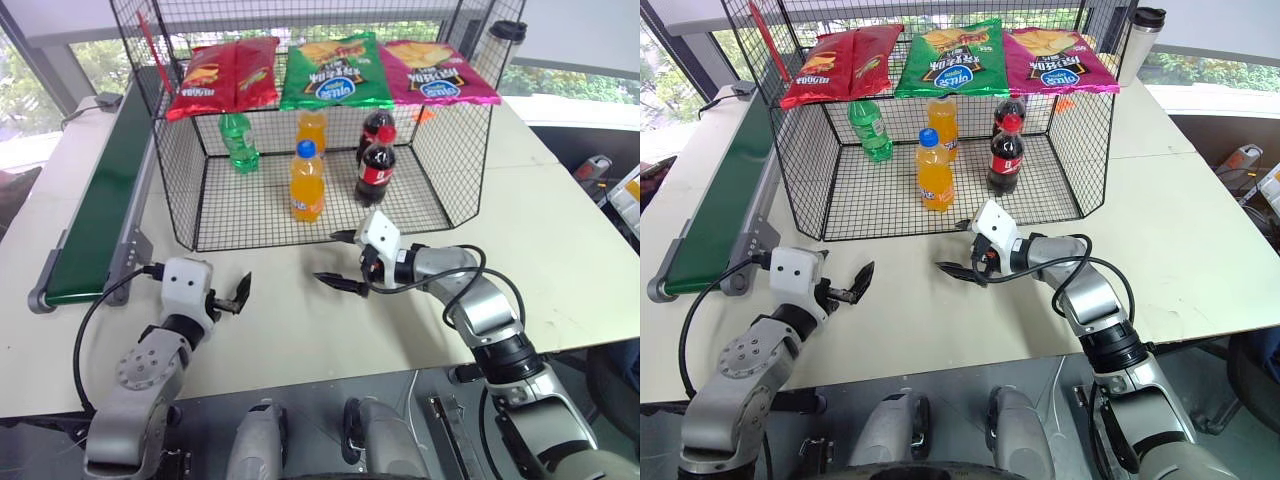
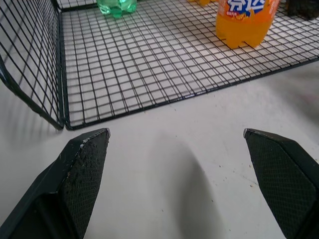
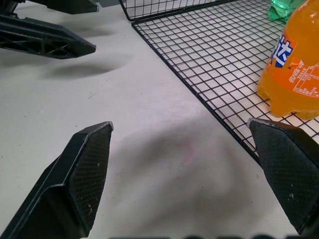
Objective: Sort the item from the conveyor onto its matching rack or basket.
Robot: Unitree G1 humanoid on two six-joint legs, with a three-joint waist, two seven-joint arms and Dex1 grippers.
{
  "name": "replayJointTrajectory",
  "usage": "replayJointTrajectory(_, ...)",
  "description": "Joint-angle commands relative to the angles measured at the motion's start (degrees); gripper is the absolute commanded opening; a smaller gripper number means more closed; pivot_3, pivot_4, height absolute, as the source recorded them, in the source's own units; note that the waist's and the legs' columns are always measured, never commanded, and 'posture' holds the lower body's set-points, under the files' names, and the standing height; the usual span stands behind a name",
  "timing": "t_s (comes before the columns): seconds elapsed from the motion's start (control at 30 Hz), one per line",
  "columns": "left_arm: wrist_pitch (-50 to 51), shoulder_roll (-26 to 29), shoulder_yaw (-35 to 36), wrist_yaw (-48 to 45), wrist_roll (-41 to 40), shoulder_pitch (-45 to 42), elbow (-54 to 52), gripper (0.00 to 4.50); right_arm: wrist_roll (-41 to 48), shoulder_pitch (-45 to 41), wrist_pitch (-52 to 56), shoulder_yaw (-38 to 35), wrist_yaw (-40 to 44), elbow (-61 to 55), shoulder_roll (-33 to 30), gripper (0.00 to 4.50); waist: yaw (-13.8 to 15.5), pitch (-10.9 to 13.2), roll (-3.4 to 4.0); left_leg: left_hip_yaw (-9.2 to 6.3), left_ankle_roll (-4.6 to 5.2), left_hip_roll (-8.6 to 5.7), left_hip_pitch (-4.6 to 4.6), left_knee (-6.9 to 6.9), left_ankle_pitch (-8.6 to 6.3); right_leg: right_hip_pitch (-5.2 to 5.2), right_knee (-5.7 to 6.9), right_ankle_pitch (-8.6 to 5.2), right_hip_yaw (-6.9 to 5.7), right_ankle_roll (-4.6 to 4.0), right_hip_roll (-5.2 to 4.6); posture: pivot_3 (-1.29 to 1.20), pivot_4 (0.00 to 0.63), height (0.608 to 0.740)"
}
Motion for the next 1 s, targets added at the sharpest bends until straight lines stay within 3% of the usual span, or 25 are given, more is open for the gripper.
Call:
replayJointTrajectory(0.03,-1.3,-0.5,0.9,-0.3,-1.1,-0.1,-1.6,4.48,0.2,-0.7,-0.8,-0.4,0.2,-0.6,0.1,4.5,0.0,0.0,0.0,0.0,0.0,0.0,0.0,0.0,0.0,0.0,0.0,0.0,0.0,0.0,0.0,0.0,0.15,0.74)
replayJointTrajectory(1.0,-2.2,0.5,0.2,0.5,-0.1,-0.5,-2.1,4.48,0.7,-1.0,-1.1,-0.4,1.7,-0.7,0.3,4.5,0.0,0.0,0.0,0.0,0.0,0.0,0.0,0.0,0.0,0.0,0.0,0.0,0.0,0.0,0.0,0.0,0.15,0.74)
